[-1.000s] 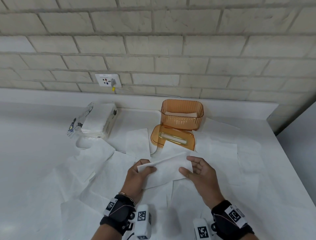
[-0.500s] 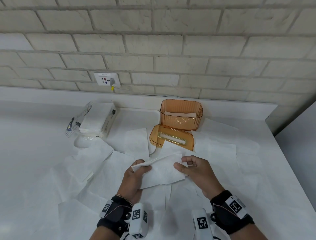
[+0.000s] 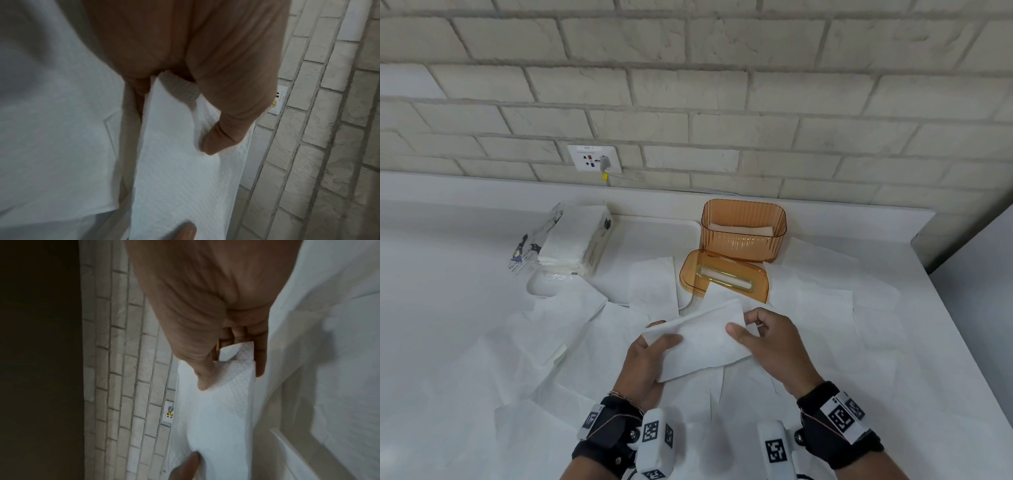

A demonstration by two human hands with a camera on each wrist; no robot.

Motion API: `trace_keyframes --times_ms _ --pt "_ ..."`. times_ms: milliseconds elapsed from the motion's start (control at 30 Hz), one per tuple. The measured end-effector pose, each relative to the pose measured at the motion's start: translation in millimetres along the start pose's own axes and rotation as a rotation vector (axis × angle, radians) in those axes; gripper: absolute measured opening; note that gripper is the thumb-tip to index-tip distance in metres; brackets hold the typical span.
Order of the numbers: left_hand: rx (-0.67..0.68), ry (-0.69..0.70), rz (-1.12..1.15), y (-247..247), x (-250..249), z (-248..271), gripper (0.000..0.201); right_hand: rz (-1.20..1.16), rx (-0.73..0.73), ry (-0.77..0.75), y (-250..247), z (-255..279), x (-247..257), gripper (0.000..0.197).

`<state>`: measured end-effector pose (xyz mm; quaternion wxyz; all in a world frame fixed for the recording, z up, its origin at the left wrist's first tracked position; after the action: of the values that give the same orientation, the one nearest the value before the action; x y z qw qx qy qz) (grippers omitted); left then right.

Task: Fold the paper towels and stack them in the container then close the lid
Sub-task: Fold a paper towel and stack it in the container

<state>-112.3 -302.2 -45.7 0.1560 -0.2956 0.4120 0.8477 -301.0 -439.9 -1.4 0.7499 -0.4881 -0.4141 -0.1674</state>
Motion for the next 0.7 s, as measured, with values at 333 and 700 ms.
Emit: trace_keyframes --times_ms 333,700 --pt "-0.058 0.024 0.024 3.2 -1.2 2.4 0.05 0.097 -0.079 -0.122 -5.1 -1.1 11.0 0.021" --pt "0.0 -0.005 -0.06 5.9 0.0 5.9 0.041 -0.294 0.015 -0.038 -14.9 3.6 23.3 0.047"
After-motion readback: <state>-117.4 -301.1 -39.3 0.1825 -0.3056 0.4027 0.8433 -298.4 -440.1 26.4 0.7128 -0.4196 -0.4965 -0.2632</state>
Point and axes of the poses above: each hand's wrist, its own z-axis away from the middle knuckle, its own y-axis out of the palm, x = y × z, the point moved 5 cm from there along -z, towards the middle knuckle, and after that the axes turned 11 degrees about z, right-handed, at the moved point
